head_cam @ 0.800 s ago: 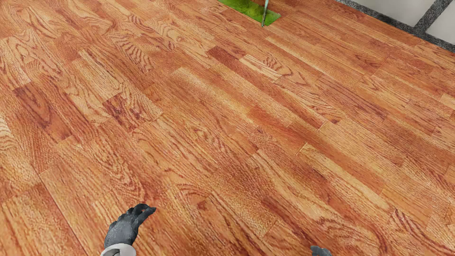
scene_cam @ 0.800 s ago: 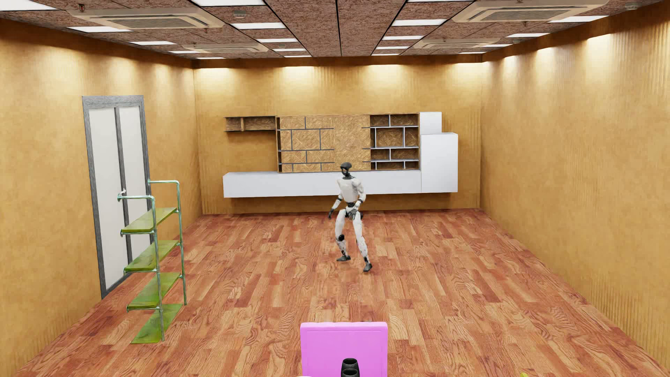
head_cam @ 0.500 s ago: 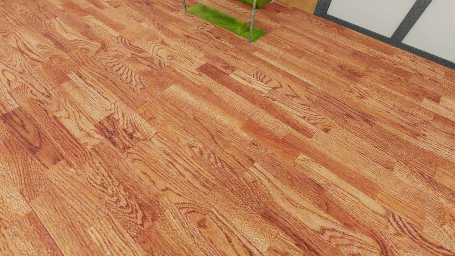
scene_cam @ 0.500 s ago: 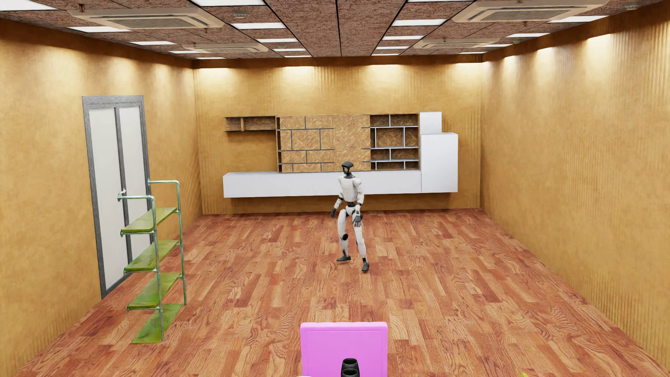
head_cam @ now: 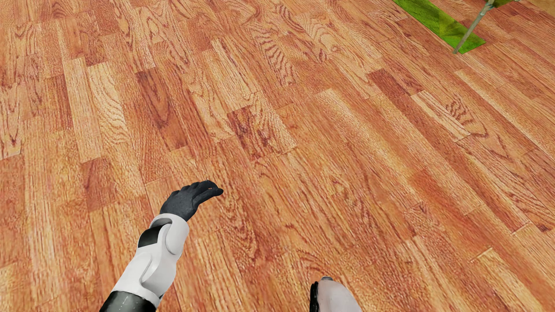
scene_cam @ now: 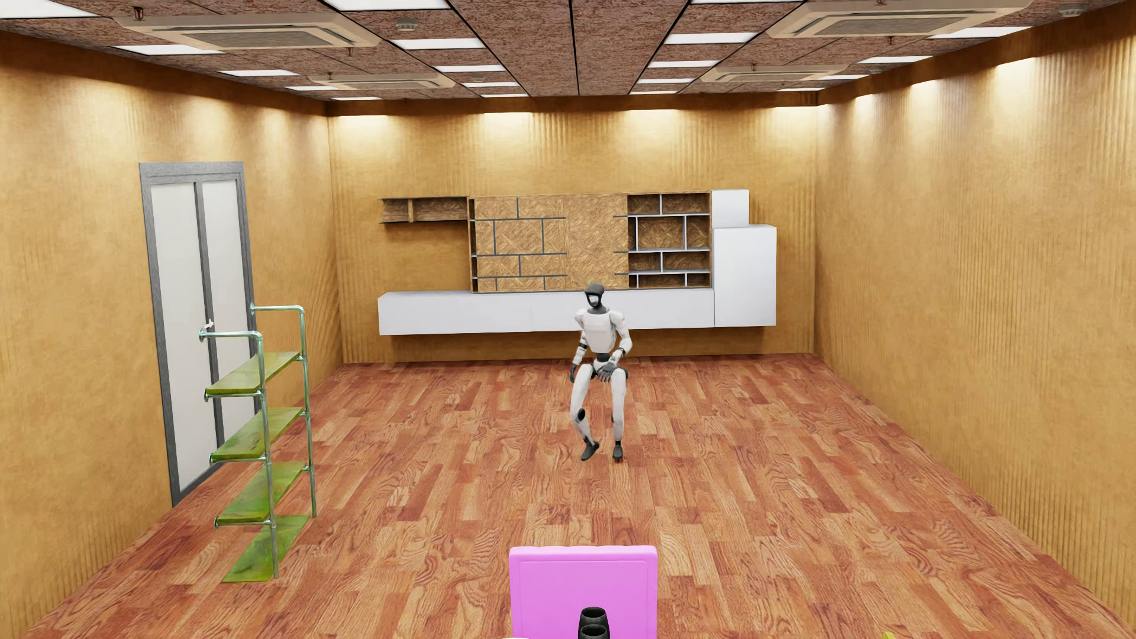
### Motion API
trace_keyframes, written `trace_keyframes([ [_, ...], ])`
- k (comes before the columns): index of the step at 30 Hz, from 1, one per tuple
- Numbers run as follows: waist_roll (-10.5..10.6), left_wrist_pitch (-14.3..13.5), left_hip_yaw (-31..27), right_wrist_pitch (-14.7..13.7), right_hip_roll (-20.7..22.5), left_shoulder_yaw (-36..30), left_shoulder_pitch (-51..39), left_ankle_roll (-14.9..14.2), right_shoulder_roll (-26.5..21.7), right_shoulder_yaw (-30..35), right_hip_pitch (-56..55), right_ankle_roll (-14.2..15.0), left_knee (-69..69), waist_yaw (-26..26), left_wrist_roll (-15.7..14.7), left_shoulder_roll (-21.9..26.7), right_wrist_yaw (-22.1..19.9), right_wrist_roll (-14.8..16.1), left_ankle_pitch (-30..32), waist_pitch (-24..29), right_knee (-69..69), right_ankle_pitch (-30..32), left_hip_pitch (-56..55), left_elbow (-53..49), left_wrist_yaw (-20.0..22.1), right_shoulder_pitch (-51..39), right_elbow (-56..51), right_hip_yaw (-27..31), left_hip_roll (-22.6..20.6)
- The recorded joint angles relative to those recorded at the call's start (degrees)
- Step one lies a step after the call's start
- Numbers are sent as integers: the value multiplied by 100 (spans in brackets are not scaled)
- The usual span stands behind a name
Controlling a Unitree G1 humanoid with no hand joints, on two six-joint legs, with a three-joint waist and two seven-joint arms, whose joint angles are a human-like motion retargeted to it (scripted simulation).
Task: Approach the pink chair
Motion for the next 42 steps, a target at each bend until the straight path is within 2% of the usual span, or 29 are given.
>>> trace_keyframes([
  [2,70,205,-385,21,747,-649,-866,19,224,-98,-611,569,-331,-135,97,193,65,-19,-202,31,-1572,105,553,380,-94,323,-73,-163,-135],
  [3,102,340,-608,52,957,-951,-1292,20,344,-144,-716,567,-431,-208,128,152,47,-63,-275,53,-2640,248,840,754,-12,476,-64,-147,-163],
  [4,137,499,-817,120,1052,-1194,-1628,6,453,-194,-682,414,-467,-288,70,-5,49,-137,-261,73,-3556,381,1141,1272,141,628,-1,-77,-163],
  [6,210,893,-1173,334,988,-1455,-1882,-73,616,-292,-495,-503,-19,-433,-308,-501,194,-359,416,123,-3664,878,1607,2581,402,890,246,-43,-46],
  [7,247,1101,-1319,454,891,-1491,-1777,-277,656,-354,-378,-922,678,-480,-537,-698,290,-464,1265,164,-3156,956,1572,3180,472,937,404,-92,59],
  [8,277,1258,-1398,575,824,-1508,-1522,-790,642,-405,-203,-1116,1738,-511,-744,-797,375,-561,2338,213,-2674,664,1266,3640,518,887,569,-136,172],
  [9,296,1322,-1342,667,826,-1561,-1155,-1242,568,-411,58,-1189,3010,-523,-912,-815,467,-673,3284,259,-2408,272,722,3968,512,747,710,-115,341],
  [10,309,1305,-1238,676,862,-1674,-748,-1359,468,-367,432,-1179,4145,-499,-1036,-794,556,-794,3485,294,-2387,-70,17,4210,419,555,779,-103,599],
  [11,319,1260,-1168,588,906,-1803,-343,-1054,379,-335,892,-1092,4928,-428,-1141,-770,556,-875,3109,311,-2557,-338,-745,4387,257,364,726,-91,854],
  [13,307,1249,-926,313,991,-1832,570,-546,339,-416,1935,-845,5098,-198,-1407,-687,111,-740,2560,277,-3199,-689,-2126,4442,-44,12,354,-7,1245],
  [15,254,1234,-730,-172,1085,-1447,1647,-451,272,-399,2939,-702,3722,69,-1779,-502,-343,-317,2403,173,-3748,-1018,-3036,4186,-165,-224,23,164,1289],
  [18,226,1111,-810,-750,1184,-136,3490,-676,-201,173,4310,-572,31,431,-2045,-339,-263,-140,2721,-26,-4221,-1591,-3337,3286,7,-757,-250,495,1331],
  [20,224,1134,-603,-724,943,1111,4483,-222,-504,378,5058,-385,-1119,646,-1974,-798,-183,-172,2865,-140,-4177,-1612,-3109,2619,564,-1157,-416,725,1582],
  [21,188,1199,-481,-615,685,1559,4643,-54,-572,294,5219,-298,-572,739,-1880,-1135,-231,-160,3368,-165,-3751,-1233,-3081,2440,841,-1269,-504,834,1588],
  [22,120,1297,-426,-500,382,1790,4530,28,-544,84,5159,-243,226,816,-1772,-1405,-381,-95,3460,-161,-2931,-461,-3068,2417,1061,-1262,-602,920,1491],
  [24,-42,1448,-245,-329,-248,1638,3703,19,-288,-290,4280,-114,1300,862,-1558,-1603,-725,159,2413,-92,-534,1835,-2706,2691,1127,-1062,-635,904,1174],
  [25,-124,1403,-158,-260,-580,1298,3157,-4,-261,-214,3610,-260,1393,798,-1407,-1591,-624,145,1996,-54,466,2080,-2341,2858,948,-1027,-486,813,977],
  [27,-256,1129,-183,-109,-628,391,1947,-55,-341,153,2326,-602,993,577,-939,-1435,-6,-270,1553,-23,1226,1142,-1441,3127,630,-1009,4,681,523],
  [29,-287,922,-441,188,-448,-476,650,-122,-156,58,1402,-406,289,382,-488,-1375,166,-532,1295,-52,332,480,-462,3221,474,-946,505,252,139],
  [31,-240,640,-770,351,-87,-1039,-464,-192,59,-322,769,-100,-40,171,-288,-1377,-12,-458,875,-106,-1712,478,281,2808,400,-875,749,268,-57],
  [33,-183,309,-1232,328,251,-1287,-1239,-299,254,-604,678,-21,-239,-41,-366,-1346,-63,-320,411,-169,-4560,857,949,2029,680,-698,781,699,-36],
  [34,-176,160,-1389,352,207,-1324,-1416,-374,311,-688,688,-26,-287,-115,-500,-1316,-6,-308,253,-181,-5365,869,1329,1637,921,-576,809,557,5],
  [35,-185,63,-1449,411,85,-1328,-1432,-468,335,-706,713,-197,-156,-157,-633,-1239,93,-365,284,-182,-5358,829,1666,1278,1132,-477,875,76,72],
  [36,-185,41,-1461,479,10,-1308,-1291,-543,338,-650,680,-653,250,-186,-701,-1101,203,-485,649,-166,-4641,1054,1854,957,1259,-425,985,-310,200],
  [37,-156,101,-1459,536,67,-1253,-1001,-567,339,-543,587,-1071,997,-216,-710,-926,303,-643,1417,-128,-3741,1190,1835,688,1308,-420,1135,-310,411],
  [38,-114,233,-1469,565,170,-1133,-580,-741,318,-407,635,-1252,2133,-217,-741,-783,403,-818,2572,-79,-2981,874,1522,512,1330,-463,1285,-311,636],
  [39,-60,429,-1407,541,310,-965,-107,-952,266,-252,850,-1232,3459,-184,-851,-719,518,-986,3543,-26,-2564,341,953,501,1341,-546,1384,-333,913],
  [40,10,682,-1363,446,495,-823,299,-813,205,-109,1190,-1170,4557,-103,-1005,-716,604,-1110,3730,18,-2459,-73,224,713,1296,-659,1398,-354,1195],
  [42,120,1297,-1234,163,858,-800,869,-111,68,29,2054,-1054,5382,153,-1126,-770,502,-1160,2889,37,-2776,-605,-1273,1730,965,-939,1227,-227,1377],
])
